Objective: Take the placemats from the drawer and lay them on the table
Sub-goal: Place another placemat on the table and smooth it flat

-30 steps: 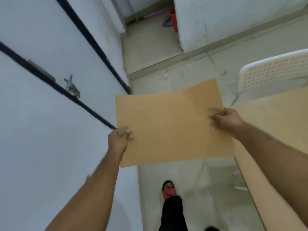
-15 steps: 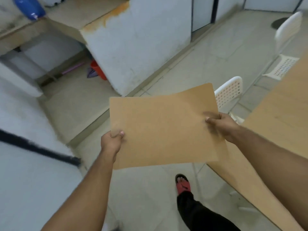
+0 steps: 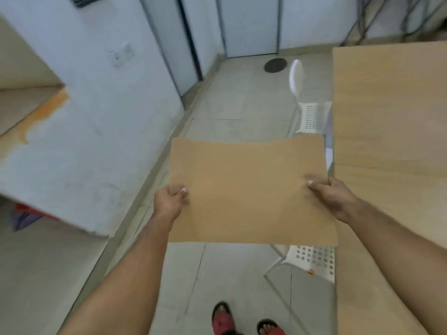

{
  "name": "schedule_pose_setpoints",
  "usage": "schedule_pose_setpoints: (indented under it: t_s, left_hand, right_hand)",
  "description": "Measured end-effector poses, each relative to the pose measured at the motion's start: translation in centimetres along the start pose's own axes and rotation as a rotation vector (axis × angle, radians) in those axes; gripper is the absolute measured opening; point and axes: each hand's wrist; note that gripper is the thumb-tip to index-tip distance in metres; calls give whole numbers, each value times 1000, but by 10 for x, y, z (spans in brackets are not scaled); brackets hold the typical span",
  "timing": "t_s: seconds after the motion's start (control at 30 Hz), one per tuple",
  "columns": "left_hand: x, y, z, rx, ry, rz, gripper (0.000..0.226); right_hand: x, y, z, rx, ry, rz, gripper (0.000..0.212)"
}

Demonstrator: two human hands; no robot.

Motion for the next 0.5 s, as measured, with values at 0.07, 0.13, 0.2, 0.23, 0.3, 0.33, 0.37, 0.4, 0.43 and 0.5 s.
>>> schedule_pose_setpoints:
  t_s: [0.07,0.13,0.2,0.23,0.3,0.33,0.37,0.4,0.43,0.5]
  left_hand:
    - [17,31,36,-116,53,33,13]
    - [33,67,67,-246,113,82,14]
    - [49,96,86,-345,149,90,12]
    - [58,114,94,-415,168,105,10]
    - [73,153,103,-545,205,135,8]
    - [79,175,102,-611,225,146,8]
    - [85,195,98,-675,251,158,7]
    - [91,216,90,-728,280,180,7]
    - [95,235,81,-777,311,210,7]
    - [100,274,57,-873,357,269,8]
  right_hand:
    - [2,-10,3,108,-3,47,11]
    - [4,-16,-2,246,1,121,3]
    - [9,-23,-13,343,21,175,9]
    - [15,-27,-19,403,33,209,7]
    - [30,-36,-35,511,38,284,9]
    - [39,-41,-44,568,40,331,16]
    - [50,-47,-53,630,44,379,20]
    - [61,-52,-63,692,53,423,20]
    - [72,-55,-74,752,61,472,20]
    - [98,-63,-94,877,83,554,23]
Point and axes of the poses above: each hand's wrist, its own z-axis towards the middle knuckle, its own y-axis out of the palm, x = y × z, and after that the axes turned 4 degrees about y, right-handed
